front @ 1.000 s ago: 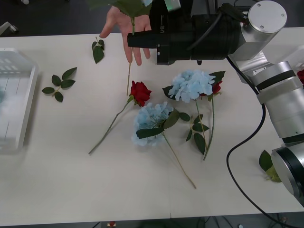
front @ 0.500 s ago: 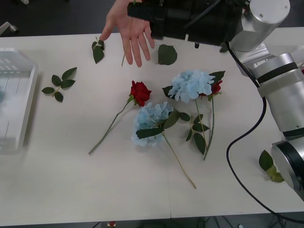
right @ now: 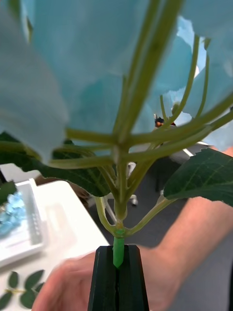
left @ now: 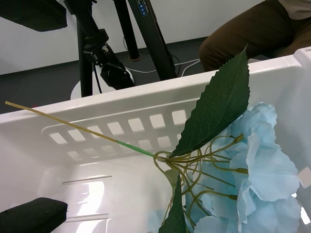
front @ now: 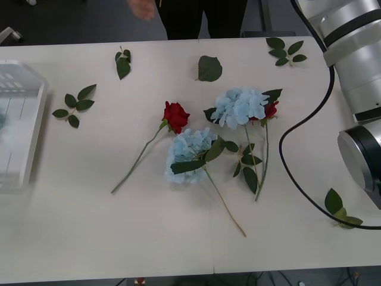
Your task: Place the red flowers into the right box and the blue flowers into the left box. If a person shows an open palm, hand one flower to the person first, then continue sorting.
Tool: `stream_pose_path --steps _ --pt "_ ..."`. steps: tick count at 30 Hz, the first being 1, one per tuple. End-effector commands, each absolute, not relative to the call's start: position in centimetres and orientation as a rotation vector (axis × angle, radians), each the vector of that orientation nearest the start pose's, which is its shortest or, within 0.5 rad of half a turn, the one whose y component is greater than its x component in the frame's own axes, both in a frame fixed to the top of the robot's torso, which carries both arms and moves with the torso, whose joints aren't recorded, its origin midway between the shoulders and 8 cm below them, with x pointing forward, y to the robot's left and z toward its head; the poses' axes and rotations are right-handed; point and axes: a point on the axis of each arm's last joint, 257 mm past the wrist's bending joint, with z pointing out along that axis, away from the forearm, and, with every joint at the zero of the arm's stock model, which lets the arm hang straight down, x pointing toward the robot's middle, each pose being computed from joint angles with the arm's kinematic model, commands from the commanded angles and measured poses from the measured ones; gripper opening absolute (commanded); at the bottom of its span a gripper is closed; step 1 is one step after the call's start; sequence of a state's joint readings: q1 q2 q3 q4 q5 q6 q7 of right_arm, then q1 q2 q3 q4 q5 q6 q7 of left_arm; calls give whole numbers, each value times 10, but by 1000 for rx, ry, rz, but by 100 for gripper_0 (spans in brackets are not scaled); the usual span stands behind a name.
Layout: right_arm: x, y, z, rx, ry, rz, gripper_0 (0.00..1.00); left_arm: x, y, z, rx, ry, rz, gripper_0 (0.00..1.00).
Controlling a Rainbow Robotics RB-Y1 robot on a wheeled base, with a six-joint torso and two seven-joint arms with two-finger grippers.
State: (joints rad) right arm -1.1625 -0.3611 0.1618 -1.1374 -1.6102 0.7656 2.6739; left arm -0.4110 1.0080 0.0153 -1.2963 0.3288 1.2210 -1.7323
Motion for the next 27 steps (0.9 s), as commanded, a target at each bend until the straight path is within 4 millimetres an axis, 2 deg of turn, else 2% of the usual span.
stream_pose_path --steps 1,6,18,19,20,21,23,24,27 --pt "612 55 215 -982 1069 429 0 490 665 -116 199 2428 1048 100" --pt "621 55 222 -956 1081 425 0 490 665 -116 199 2428 1048 100" --pt "618 57 222 -952 1081 455 0 490 665 -116 199 2428 1048 100" --pt "617 57 223 -955 1080 457 2 490 665 -116 199 2428 1048 100" --pt "617 58 222 -955 1081 462 14 490 665 -116 199 2428 1048 100" --pt "616 58 223 -953 1080 469 19 490 665 -116 199 2428 1048 100" --pt "614 59 224 -947 1078 487 51 490 665 -116 199 2428 1048 100" --pt "612 60 224 -953 1077 494 63 490 665 -116 199 2428 1048 100" --pt "608 63 222 -967 1078 520 84 490 665 -116 199 2428 1048 100"
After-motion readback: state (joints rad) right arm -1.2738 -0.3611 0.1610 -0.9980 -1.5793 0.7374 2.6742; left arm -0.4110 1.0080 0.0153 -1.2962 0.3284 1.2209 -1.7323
